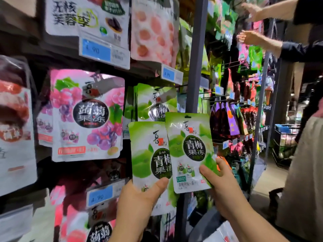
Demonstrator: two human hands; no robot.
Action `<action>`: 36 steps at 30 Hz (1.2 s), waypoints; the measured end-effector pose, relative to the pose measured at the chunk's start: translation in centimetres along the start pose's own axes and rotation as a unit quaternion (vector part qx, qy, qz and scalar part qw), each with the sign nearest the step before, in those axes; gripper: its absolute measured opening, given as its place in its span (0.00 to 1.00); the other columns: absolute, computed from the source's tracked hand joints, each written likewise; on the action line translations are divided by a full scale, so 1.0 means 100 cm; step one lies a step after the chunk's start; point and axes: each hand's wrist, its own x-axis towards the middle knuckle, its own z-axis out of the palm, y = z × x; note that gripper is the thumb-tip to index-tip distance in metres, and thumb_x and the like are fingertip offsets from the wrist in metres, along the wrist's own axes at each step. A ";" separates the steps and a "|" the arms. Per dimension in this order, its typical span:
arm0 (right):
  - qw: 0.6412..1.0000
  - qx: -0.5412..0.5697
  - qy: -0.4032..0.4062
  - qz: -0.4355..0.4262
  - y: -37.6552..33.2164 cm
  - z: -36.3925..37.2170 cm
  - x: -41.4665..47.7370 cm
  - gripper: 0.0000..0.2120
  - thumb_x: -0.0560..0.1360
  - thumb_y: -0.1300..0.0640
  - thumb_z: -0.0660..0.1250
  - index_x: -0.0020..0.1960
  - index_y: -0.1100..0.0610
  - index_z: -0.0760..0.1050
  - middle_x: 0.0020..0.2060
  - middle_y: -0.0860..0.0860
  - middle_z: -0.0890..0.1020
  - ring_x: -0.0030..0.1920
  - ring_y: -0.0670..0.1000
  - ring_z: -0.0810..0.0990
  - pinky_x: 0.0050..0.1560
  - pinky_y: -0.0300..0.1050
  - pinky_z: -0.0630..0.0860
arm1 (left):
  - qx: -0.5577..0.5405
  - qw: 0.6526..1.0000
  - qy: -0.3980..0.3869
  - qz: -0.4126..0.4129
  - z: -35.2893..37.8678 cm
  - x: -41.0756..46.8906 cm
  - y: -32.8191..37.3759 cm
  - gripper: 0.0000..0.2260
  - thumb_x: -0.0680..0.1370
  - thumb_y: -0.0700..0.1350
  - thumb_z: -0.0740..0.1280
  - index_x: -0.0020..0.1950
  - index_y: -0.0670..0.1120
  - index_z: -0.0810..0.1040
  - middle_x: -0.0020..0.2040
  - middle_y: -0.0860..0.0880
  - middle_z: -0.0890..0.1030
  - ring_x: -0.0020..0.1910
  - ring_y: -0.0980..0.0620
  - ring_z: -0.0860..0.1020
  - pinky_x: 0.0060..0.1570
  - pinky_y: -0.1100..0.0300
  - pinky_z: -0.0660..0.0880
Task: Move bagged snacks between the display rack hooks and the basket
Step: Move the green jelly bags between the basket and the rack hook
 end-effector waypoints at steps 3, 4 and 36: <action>0.999 -0.007 -0.003 -0.033 -0.019 0.019 0.021 0.25 0.65 0.55 0.73 0.61 0.55 0.72 0.51 0.56 0.86 0.48 0.56 0.86 0.42 0.50 0.81 | 0.011 1.000 0.026 0.013 -0.005 0.004 0.013 0.14 0.63 0.53 0.81 0.43 0.66 0.81 0.38 0.58 0.85 0.44 0.52 0.83 0.49 0.54 0.77; 0.999 -0.005 -0.007 -0.043 -0.025 0.026 0.028 0.25 0.65 0.55 0.73 0.60 0.55 0.72 0.50 0.56 0.86 0.46 0.56 0.86 0.41 0.49 0.81 | 0.017 0.999 0.040 0.014 -0.006 0.005 0.017 0.13 0.63 0.53 0.81 0.42 0.63 0.82 0.38 0.57 0.85 0.44 0.52 0.82 0.48 0.55 0.76; 1.000 -0.012 0.004 -0.020 -0.058 0.095 0.107 0.22 0.75 0.53 0.73 0.65 0.58 0.71 0.56 0.59 0.82 0.44 0.54 0.83 0.28 0.41 0.76 | 0.084 0.989 0.113 0.042 -0.019 0.015 0.026 0.12 0.68 0.50 0.78 0.48 0.52 0.79 0.34 0.53 0.82 0.37 0.56 0.78 0.35 0.63 0.69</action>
